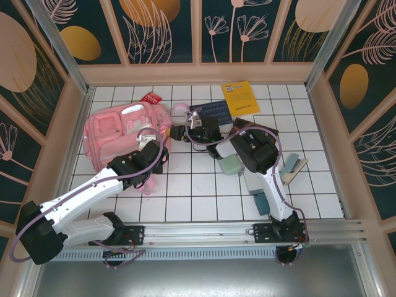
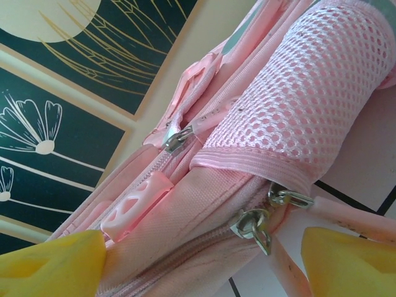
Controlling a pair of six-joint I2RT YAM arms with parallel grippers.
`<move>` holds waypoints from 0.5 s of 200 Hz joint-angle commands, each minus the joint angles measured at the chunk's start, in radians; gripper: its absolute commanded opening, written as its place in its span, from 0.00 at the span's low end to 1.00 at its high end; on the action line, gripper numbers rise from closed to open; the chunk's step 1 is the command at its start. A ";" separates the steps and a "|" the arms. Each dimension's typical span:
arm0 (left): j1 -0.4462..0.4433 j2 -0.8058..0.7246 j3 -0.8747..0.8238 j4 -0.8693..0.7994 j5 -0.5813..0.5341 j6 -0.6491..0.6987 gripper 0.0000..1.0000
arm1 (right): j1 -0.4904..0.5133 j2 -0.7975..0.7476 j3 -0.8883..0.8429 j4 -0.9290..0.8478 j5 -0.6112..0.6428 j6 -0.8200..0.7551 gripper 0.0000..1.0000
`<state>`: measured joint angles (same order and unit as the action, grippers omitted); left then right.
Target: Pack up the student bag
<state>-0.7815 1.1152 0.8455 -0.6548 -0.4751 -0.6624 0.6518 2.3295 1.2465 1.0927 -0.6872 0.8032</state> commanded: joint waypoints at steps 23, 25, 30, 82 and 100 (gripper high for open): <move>-0.006 -0.012 0.019 0.049 -0.036 -0.002 0.00 | 0.004 -0.005 -0.031 0.075 -0.047 0.007 0.71; -0.006 -0.010 0.019 0.049 -0.036 -0.002 0.00 | 0.005 -0.004 -0.033 0.078 -0.047 0.008 0.69; -0.007 -0.011 0.017 0.049 -0.037 -0.002 0.00 | 0.003 -0.005 -0.038 0.085 -0.049 0.011 0.67; -0.007 -0.012 0.017 0.048 -0.040 0.000 0.00 | -0.002 -0.013 -0.068 0.107 -0.052 0.012 0.48; -0.007 -0.012 0.017 0.047 -0.037 -0.002 0.00 | -0.007 -0.017 -0.082 0.114 -0.043 0.014 0.43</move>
<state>-0.7822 1.1152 0.8455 -0.6552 -0.4740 -0.6594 0.6514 2.3295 1.1942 1.1721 -0.7105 0.8242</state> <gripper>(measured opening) 0.068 0.452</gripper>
